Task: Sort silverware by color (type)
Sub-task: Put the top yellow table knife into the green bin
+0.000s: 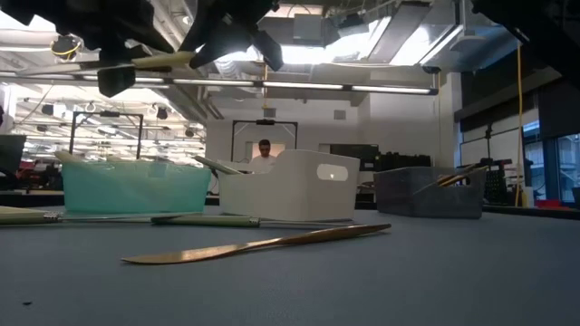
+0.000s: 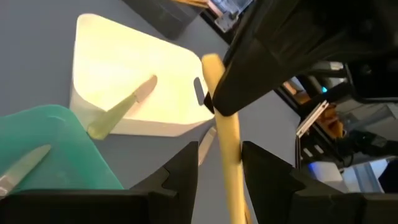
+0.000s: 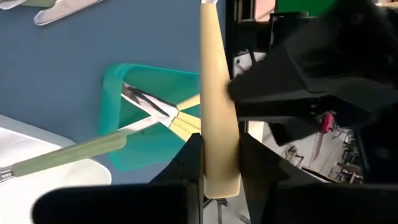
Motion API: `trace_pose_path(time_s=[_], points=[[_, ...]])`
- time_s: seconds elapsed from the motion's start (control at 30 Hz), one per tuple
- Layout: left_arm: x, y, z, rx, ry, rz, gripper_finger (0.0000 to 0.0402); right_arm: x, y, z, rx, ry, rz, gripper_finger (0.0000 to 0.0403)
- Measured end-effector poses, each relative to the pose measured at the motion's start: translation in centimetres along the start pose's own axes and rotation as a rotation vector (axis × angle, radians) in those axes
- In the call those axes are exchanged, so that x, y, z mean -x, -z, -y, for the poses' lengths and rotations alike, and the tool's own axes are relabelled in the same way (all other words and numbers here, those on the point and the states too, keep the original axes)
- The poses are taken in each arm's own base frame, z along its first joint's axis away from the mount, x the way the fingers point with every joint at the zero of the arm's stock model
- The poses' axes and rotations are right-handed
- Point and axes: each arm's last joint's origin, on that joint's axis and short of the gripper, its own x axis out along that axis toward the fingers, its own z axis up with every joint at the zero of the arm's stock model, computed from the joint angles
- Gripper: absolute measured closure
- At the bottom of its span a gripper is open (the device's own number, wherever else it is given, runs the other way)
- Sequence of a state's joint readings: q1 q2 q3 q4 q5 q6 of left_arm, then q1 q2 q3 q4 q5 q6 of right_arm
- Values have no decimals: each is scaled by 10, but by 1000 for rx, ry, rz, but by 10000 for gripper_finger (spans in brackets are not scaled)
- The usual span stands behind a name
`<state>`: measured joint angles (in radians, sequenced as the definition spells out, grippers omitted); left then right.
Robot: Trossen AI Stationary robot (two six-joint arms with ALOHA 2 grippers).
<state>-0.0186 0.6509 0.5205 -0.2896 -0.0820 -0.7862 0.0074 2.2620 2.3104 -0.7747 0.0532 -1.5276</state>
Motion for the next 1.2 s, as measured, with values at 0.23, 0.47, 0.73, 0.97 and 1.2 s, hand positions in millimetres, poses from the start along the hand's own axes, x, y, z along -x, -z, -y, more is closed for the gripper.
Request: trace_pose_path(time_s=[0.23, 0.47, 0.73, 0.97, 1.2], points=[[-9, 1, 0, -2, -16, -12, 284, 0, 0, 1, 5, 16, 0, 345], [-9, 0, 1, -2, -18, 2, 300, 0, 0, 2, 24, 21, 0, 345], [-9, 0, 1, -3, -7, -4, 331, 0, 0, 2, 25, 21, 7, 345], [-9, 0, 1, -3, -9, -4, 364, 0, 0, 2, 27, 21, 10, 345], [-9, 0, 1, -3, -11, -1, 364, 0, 0, 2, 24, 21, 2, 345]])
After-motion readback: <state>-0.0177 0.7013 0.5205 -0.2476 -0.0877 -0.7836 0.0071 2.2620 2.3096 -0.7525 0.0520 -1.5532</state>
